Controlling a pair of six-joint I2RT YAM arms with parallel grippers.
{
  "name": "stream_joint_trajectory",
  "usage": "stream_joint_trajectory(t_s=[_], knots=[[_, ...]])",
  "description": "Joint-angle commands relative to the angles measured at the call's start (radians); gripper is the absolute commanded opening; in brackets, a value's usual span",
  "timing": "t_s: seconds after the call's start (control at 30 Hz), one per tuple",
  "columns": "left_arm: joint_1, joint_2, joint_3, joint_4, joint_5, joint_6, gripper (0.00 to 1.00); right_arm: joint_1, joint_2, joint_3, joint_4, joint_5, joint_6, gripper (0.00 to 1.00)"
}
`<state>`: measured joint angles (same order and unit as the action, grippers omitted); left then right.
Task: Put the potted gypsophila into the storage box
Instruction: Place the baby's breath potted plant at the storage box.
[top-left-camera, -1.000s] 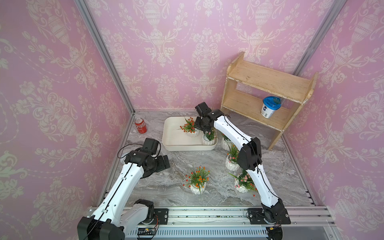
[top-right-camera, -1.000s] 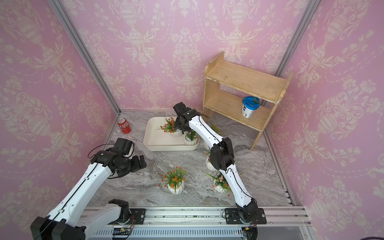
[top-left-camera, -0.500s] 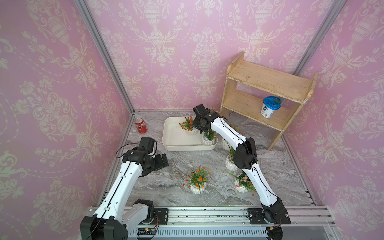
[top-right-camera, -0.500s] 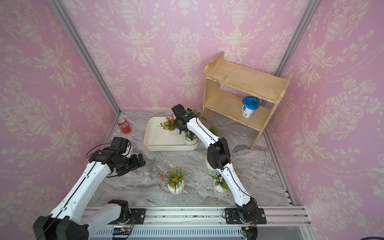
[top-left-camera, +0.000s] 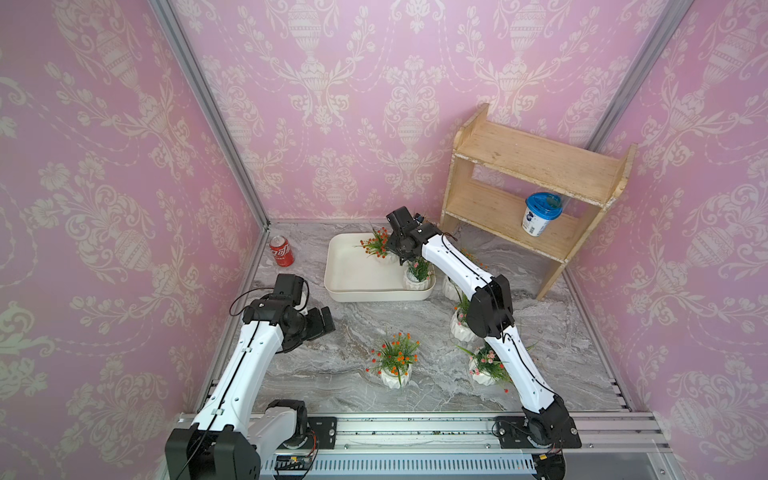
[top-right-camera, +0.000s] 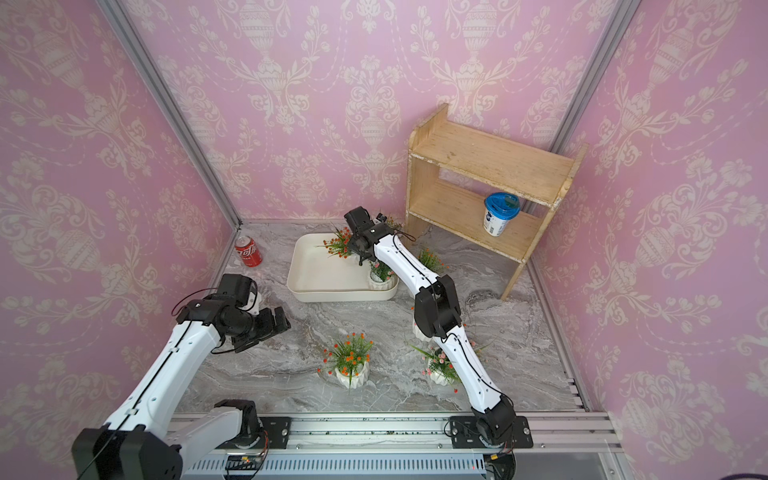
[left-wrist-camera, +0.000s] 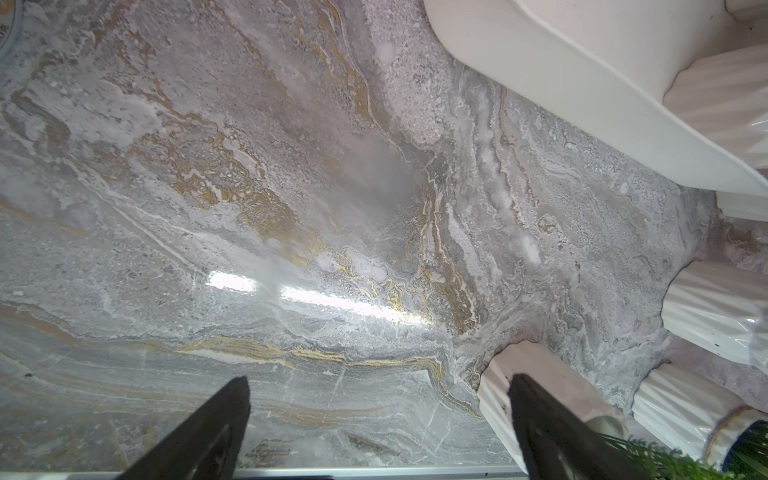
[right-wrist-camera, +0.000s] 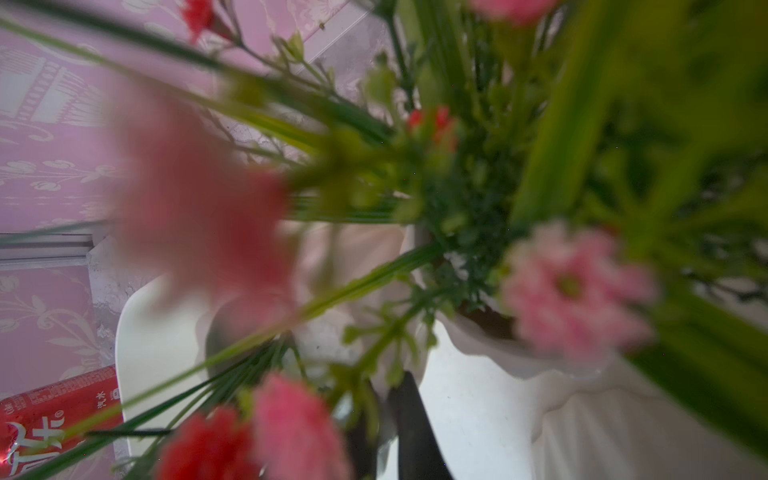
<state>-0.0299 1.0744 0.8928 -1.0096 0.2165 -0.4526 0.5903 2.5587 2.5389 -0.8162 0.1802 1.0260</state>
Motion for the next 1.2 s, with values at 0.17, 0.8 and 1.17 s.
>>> stream_joint_trajectory(t_s=[0.17, 0.8, 1.17], knots=[[0.019, 0.010, -0.022, 0.014, 0.036, 0.034, 0.99, -0.007, 0.032, 0.046, 0.046, 0.045, 0.036, 0.06], [0.027, 0.001, -0.022, 0.012, 0.041, 0.034, 0.99, -0.004, -0.033, 0.020, 0.026, 0.081, 0.007, 0.26], [0.028, -0.059, 0.004, -0.028, 0.040, 0.011, 0.99, -0.004, -0.152, -0.048, 0.019, 0.060, -0.077, 0.29]])
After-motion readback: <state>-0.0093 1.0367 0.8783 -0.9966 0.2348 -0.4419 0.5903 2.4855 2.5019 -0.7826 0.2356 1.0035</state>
